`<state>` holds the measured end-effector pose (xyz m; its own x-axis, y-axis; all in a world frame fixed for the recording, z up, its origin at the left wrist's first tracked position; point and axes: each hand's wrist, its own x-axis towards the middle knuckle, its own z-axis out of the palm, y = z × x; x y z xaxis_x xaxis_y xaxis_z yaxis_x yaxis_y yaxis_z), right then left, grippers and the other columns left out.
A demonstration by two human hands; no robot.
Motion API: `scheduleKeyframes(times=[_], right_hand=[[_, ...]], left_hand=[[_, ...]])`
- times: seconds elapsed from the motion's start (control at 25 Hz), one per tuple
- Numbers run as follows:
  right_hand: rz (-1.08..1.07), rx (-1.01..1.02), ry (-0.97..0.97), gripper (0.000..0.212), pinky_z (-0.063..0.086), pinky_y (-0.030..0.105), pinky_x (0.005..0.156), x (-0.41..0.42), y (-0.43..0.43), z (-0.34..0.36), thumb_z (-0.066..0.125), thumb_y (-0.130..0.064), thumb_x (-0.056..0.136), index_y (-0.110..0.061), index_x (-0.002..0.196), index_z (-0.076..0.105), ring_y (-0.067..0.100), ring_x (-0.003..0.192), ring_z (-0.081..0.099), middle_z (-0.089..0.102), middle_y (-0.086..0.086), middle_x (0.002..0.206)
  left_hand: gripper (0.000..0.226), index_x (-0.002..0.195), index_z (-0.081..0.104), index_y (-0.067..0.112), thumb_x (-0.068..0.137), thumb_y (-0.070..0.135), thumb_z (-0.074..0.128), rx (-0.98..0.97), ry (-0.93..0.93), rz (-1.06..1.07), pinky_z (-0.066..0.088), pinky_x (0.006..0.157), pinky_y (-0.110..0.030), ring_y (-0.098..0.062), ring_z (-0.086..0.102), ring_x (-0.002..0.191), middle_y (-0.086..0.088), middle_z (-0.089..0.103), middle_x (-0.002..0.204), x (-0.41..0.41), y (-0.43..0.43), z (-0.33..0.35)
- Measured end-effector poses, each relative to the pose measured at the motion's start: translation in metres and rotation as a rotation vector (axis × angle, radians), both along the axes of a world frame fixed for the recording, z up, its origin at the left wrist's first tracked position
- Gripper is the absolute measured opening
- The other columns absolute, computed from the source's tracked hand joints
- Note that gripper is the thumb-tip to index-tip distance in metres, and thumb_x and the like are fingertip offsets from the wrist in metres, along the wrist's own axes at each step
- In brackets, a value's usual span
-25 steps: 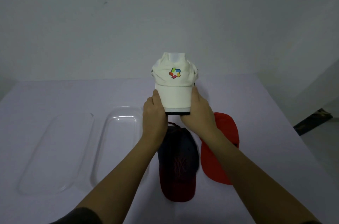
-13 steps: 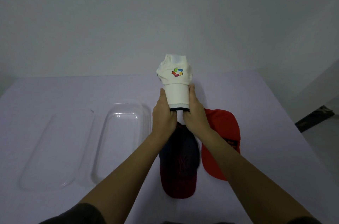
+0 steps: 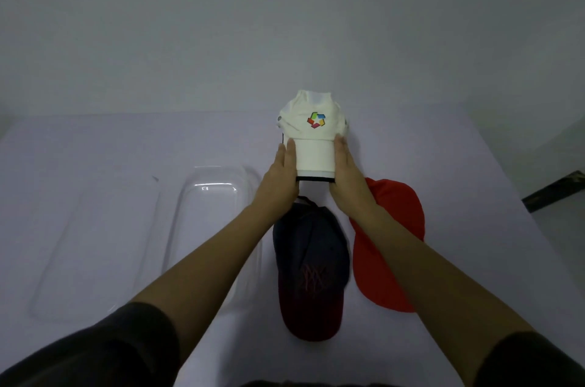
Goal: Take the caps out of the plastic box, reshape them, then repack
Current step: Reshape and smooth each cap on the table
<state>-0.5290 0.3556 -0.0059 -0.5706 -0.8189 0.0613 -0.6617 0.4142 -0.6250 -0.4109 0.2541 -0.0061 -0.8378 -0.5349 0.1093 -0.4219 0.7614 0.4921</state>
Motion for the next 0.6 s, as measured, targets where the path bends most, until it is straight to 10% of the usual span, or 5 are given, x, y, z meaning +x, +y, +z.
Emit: scheduleKeyframes(times=[0.2, 0.6], right_hand=[[-0.005, 0.02, -0.047, 0.068, 0.024, 0.023, 0.109, -0.015, -0.018, -0.037, 0.038, -0.001, 0.096, -0.008, 0.147, -0.006, 0.012, 0.133, 0.026, 0.006, 0.014, 0.156], [-0.004, 0.206, -0.102, 0.069, 0.009, 0.043, 0.116, -0.049, -0.055, -0.099, 0.031, 0.01, 0.09, -0.008, 0.147, -0.003, 0.031, 0.145, 0.001, -0.003, 0.015, 0.157]], left_hand=[[0.069, 0.146, -0.002, 0.0, 0.094, 0.002, 0.042, -0.051, -0.211, -0.016, 0.037, 0.102, -0.043, -0.043, 0.033, 0.133, -0.034, 0.008, 0.151, -0.017, -0.021, -0.03], [0.071, 0.147, -0.001, 0.001, 0.093, 0.002, 0.045, -0.021, -0.348, 0.006, 0.04, 0.099, -0.045, -0.042, 0.035, 0.131, -0.032, 0.007, 0.151, -0.047, -0.054, -0.088]])
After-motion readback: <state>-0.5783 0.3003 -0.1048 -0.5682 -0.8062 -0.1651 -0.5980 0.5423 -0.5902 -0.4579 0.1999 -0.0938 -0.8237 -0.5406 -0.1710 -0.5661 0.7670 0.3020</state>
